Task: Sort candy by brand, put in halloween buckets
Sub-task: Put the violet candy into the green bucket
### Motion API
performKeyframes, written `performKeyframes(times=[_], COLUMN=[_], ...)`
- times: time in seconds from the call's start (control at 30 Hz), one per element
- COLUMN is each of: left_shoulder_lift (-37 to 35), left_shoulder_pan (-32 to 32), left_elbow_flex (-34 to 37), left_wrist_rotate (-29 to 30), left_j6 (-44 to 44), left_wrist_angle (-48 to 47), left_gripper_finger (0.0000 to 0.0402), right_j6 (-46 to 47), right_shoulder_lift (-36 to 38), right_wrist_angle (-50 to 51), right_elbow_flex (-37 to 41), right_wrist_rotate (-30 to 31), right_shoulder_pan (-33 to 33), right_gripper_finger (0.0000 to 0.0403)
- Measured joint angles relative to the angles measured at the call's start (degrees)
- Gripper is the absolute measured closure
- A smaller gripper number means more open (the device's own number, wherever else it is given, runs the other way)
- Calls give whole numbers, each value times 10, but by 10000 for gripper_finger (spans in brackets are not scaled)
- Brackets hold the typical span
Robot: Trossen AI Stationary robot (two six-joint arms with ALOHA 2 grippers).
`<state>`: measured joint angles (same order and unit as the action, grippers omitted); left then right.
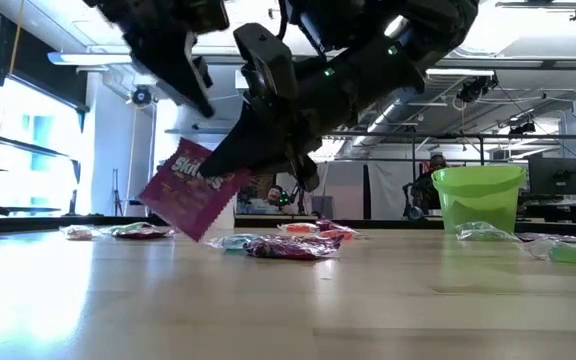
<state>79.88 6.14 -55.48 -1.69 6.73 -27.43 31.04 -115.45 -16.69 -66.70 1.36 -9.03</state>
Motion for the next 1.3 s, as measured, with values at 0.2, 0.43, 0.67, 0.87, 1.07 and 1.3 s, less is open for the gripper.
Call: performKeyframes(times=[0.2, 0.43, 0.67, 0.87, 1.07, 1.3], left_shoulder_lift=[-44, -54, -51, -51, -51, -51], left_shoulder_pan=[-35, -63, -81, -92, -92, -92], left_elbow_flex=[0, 0, 0, 0, 0, 0], left_wrist_rotate=[1, 3, 9, 33, 84, 94], left_j6=[16, 28, 63, 82, 85, 89], left_wrist_angle=[50, 129, 245, 283, 292, 316], left_gripper_finger=[296, 286, 286, 286, 286, 286], right_j6=[0, -9, -21, -52, -56, -71], right_shoulder_lift=[53, 146, 262, 367, 451, 508], right_wrist_angle=[48, 203, 371, 505, 648, 785], right_elbow_flex=[0, 0, 0, 0, 0, 0], right_wrist_rotate=[15, 60, 110, 126, 151, 198], right_shoulder_pan=[23, 84, 166, 256, 356, 469], right_gripper_finger=[401, 402, 402, 402, 402, 402])
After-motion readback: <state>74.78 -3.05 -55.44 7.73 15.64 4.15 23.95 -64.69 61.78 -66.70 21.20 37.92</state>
